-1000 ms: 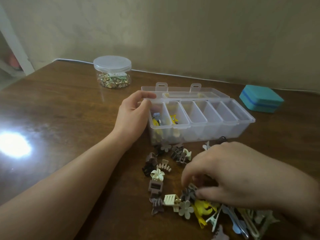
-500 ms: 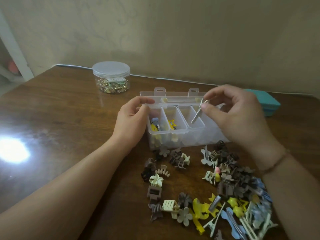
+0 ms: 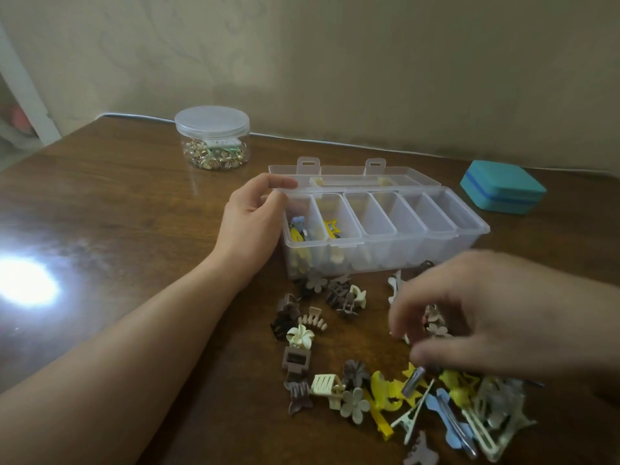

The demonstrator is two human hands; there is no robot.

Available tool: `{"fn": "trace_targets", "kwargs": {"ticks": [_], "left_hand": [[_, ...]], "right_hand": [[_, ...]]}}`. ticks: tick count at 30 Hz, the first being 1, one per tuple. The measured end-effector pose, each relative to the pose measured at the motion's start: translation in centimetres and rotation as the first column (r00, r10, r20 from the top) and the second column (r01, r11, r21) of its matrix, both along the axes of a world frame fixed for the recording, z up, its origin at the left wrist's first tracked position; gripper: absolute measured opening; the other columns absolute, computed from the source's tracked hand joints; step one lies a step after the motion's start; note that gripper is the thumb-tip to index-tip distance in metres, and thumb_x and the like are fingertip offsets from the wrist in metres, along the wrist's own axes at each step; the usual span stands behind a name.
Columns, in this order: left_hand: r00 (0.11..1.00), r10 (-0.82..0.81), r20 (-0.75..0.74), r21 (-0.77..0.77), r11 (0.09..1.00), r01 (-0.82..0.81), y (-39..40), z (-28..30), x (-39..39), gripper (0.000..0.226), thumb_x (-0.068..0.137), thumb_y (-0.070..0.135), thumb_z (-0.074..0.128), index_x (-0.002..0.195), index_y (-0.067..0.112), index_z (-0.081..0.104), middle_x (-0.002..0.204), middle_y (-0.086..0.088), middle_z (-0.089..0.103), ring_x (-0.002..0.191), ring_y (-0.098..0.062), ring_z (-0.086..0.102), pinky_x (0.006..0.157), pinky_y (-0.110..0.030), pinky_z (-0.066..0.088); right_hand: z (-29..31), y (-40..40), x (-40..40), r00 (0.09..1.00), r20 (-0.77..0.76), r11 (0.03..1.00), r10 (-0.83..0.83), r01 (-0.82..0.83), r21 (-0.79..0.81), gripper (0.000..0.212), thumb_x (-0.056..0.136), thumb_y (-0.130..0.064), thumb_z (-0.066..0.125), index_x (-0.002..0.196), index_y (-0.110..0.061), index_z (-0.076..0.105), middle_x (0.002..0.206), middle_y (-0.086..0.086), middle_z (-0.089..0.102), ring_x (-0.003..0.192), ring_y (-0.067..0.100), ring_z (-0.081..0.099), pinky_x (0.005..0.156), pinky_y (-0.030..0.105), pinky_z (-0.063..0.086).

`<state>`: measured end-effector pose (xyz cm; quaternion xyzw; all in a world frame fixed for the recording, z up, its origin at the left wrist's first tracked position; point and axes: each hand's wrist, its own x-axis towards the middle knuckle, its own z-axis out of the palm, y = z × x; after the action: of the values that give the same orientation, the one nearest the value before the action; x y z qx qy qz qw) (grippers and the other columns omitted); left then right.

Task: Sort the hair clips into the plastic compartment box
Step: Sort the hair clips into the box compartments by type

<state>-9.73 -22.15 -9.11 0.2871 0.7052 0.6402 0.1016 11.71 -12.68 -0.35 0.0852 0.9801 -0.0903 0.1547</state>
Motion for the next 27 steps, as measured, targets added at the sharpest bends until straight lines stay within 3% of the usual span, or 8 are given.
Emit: {"fn": "trace_targets", "kwargs": {"ticks": [5,11,15,20,22,24,25,27], "left_hand": [[1.000,-0.004,0.006,0.007,1.000,0.004,0.0,-0.2,-0.1,0.028,0.093,0.009,0.046,0.103,0.023,0.068,0.086,0.001,0.075,0.074,0.011,0.064,0.071,-0.020,0.047],[1.000,0.018,-0.009,0.011,1.000,-0.018,0.2,-0.2,-0.2,0.028,0.092,0.007,0.046,0.102,0.021,0.069,0.085,-0.003,0.075,0.068,0.015,0.061,0.060,-0.003,0.044],[1.000,0.008,-0.009,0.009,1.000,-0.008,0.1,-0.3,-0.3,0.028,0.092,0.007,0.046,0.102,0.022,0.068,0.084,-0.002,0.076,0.071,0.014,0.061,0.064,-0.009,0.047],[1.000,0.002,-0.006,0.000,1.000,-0.002,0.1,-0.3,-0.3,0.028,0.092,0.008,0.046,0.102,0.023,0.068,0.082,0.001,0.076,0.070,0.016,0.060,0.060,-0.002,0.044],[1.000,0.005,-0.007,-0.001,1.000,-0.005,0.0,-0.2,-0.3,0.028,0.092,0.008,0.047,0.103,0.022,0.069,0.081,0.004,0.074,0.070,0.016,0.060,0.060,-0.003,0.045],[1.000,0.011,-0.005,0.003,1.000,-0.011,0.0,-0.2,-0.2,0.028,0.092,0.008,0.047,0.103,0.022,0.069,0.079,0.006,0.073,0.069,0.014,0.061,0.065,-0.010,0.048],[1.000,0.008,-0.001,0.002,1.000,-0.008,0.0,-0.2,-0.2,0.028,0.092,0.008,0.047,0.102,0.023,0.069,0.080,0.004,0.074,0.069,0.013,0.061,0.069,-0.016,0.050],[1.000,0.000,0.008,-0.005,1.000,0.000,0.0,-0.2,-0.2,0.029,0.092,0.009,0.047,0.100,0.026,0.068,0.082,0.001,0.076,0.071,0.009,0.063,0.074,-0.025,0.050]], "right_hand": [[-1.1,-2.5,-0.5,0.985,0.104,0.989,0.138,-0.143,0.039,0.036,0.078,-0.064,0.060,0.106,-0.044,0.047,0.101,-0.021,0.058,0.093,-0.001,0.054,0.083,0.030,0.049],[-2.4,-3.4,-1.2,0.981,0.006,0.975,0.192,-0.191,0.110,0.035,0.080,-0.062,0.056,0.105,-0.039,0.046,0.098,-0.014,0.056,0.091,0.011,0.053,0.075,0.034,0.047],[-1.7,-2.8,-1.1,0.988,-0.027,0.987,0.151,-0.150,0.062,0.032,0.084,-0.058,0.055,0.111,-0.046,0.044,0.102,-0.018,0.057,0.092,0.003,0.053,0.080,0.030,0.049],[-2.1,-1.0,-1.2,0.972,-0.221,0.990,0.081,-0.052,0.134,0.026,0.087,-0.053,0.052,0.111,-0.052,0.043,0.098,-0.026,0.055,0.084,-0.004,0.052,0.070,0.019,0.046],[-2.3,-0.3,-1.4,0.970,-0.242,0.998,0.017,-0.002,0.064,0.019,0.090,-0.040,0.054,0.107,-0.048,0.053,0.087,-0.027,0.056,0.078,-0.007,0.054,0.060,0.014,0.041],[-2.3,0.5,-1.6,0.936,-0.341,0.991,-0.091,0.053,-0.120,0.014,0.089,-0.028,0.061,0.095,-0.041,0.062,0.076,-0.024,0.060,0.072,-0.008,0.057,0.054,0.012,0.042],[-2.2,0.9,-1.9,0.884,-0.436,0.970,-0.168,0.069,-0.234,0.014,0.088,-0.024,0.064,0.091,-0.037,0.065,0.076,-0.023,0.063,0.067,-0.004,0.059,0.052,0.010,0.043],[-2.4,1.6,-2.8,0.696,-0.620,0.898,-0.361,0.082,-0.431,0.013,0.084,-0.019,0.070,0.087,-0.031,0.068,0.080,-0.017,0.068,0.058,0.005,0.059,0.051,0.015,0.047]]}}
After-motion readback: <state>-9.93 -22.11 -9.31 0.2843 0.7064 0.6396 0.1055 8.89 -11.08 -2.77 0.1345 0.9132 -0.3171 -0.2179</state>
